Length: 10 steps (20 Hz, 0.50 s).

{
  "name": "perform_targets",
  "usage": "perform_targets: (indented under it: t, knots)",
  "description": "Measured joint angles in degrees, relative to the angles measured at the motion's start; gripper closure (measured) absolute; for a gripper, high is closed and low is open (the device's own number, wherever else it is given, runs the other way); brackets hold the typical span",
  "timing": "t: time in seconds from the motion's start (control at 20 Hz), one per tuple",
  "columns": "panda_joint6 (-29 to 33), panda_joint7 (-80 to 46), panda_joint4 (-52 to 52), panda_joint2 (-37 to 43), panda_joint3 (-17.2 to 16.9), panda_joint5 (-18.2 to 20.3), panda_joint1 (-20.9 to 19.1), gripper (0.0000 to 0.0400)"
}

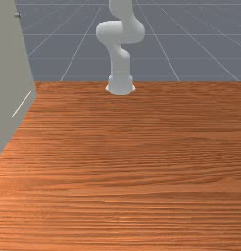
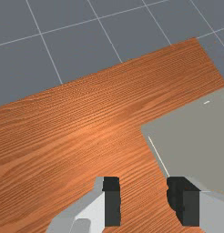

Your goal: Open the drawer

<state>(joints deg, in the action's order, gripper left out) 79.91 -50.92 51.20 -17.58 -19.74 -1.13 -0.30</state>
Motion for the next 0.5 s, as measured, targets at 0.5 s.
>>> perform_targets:
  t: [0.5]
  knots:
    - [12.28, 2.90, -1.59, -1.00, -6.82, -5.10, -8.80, 0.0002]
